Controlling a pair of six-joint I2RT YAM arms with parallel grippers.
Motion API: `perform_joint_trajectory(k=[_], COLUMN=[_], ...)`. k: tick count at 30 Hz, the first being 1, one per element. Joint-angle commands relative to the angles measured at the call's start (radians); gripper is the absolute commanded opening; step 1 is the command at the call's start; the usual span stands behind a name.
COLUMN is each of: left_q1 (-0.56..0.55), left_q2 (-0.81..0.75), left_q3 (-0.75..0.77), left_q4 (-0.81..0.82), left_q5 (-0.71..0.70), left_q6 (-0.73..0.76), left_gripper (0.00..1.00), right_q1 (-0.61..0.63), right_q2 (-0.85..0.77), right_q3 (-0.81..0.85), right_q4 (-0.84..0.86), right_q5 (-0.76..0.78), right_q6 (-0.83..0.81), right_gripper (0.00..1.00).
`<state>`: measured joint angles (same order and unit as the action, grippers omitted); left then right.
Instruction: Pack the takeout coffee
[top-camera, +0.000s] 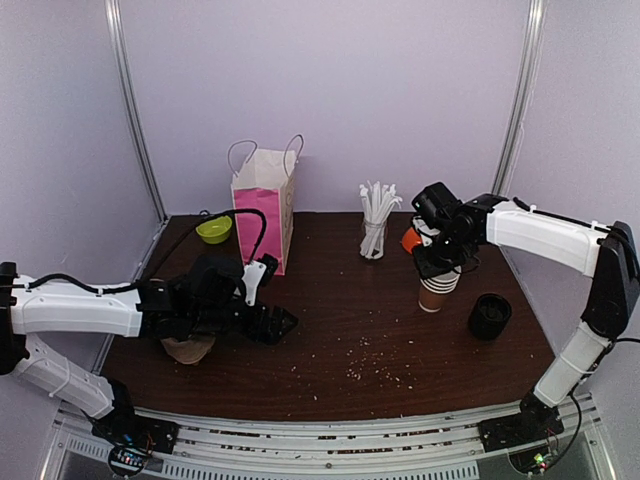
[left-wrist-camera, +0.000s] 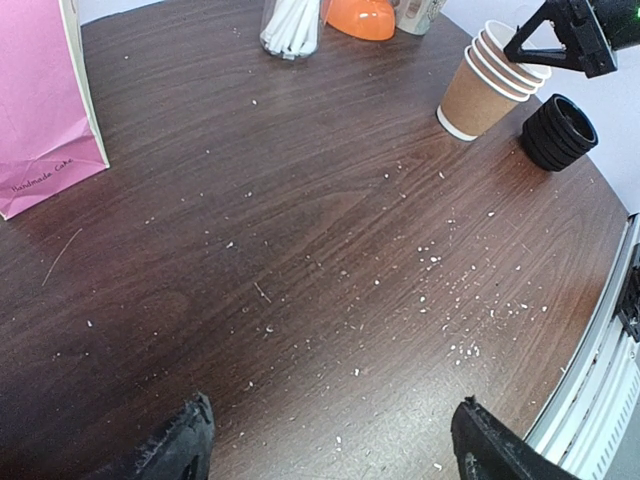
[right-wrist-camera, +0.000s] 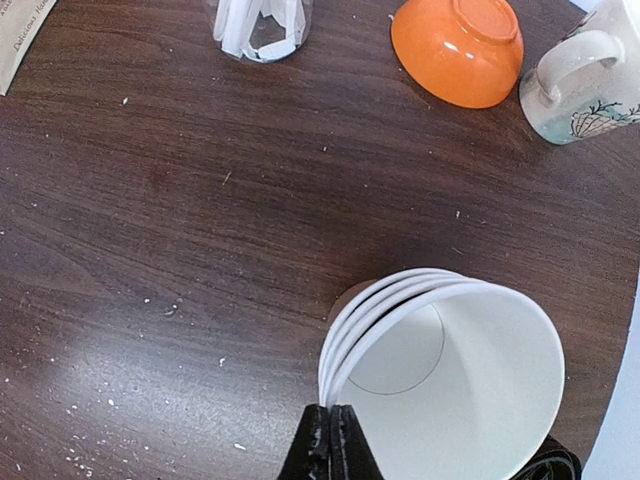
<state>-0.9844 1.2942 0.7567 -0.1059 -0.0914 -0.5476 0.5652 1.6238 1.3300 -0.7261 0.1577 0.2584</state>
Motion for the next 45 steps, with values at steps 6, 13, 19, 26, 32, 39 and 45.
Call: perform_joint_trajectory(k=[6, 13, 19, 26, 32, 39, 45], left_q1=[0.004, 0.004, 0.003, -0.004, -0.013, -0.012, -0.013], left_q2=[0.016, 0.052, 0.095, 0.184, 0.193, 0.165, 0.118], left_q3=[0.013, 0.052, 0.096, 0.15, 0.162, 0.141, 0.117], left_q4=[0.043, 0.045, 0.074, 0.167, 0.149, 0.135, 0.123], left_q5=[0.008, 0.033, 0.096, 0.183, 0.171, 0.15, 0.121], left_q6=[-0.005, -0.017, -0.079, -0.149, -0.143, -0.138, -0.132], left_gripper=[0.85, 0.85, 0.85, 0.85, 0.85, 0.85, 0.85], right_q1=[-0.002, 0.046, 0.169, 0.27, 0.275, 0.307, 0.403], right_q2=[-0.023, -0.047, -0.082, -0.105, -0.137, -0.125, -0.101], right_q3=[0.076, 0.096, 0.092, 0.055, 0.109, 0.263, 0.377], right_q4=[-0.073, -0.124, -0.156, -0.15, -0.178, -0.283, -0.367], right_q5=[0.05, -0.007, -0.033, 0.0, 0.08, 0.119, 0.129], right_q6=[-0.011, -0.016, 0.016, 0.063, 0.067, 0.062, 0.077], right_gripper=[0.0, 0.0, 0.0, 0.0, 0.0, 0.0, 0.0])
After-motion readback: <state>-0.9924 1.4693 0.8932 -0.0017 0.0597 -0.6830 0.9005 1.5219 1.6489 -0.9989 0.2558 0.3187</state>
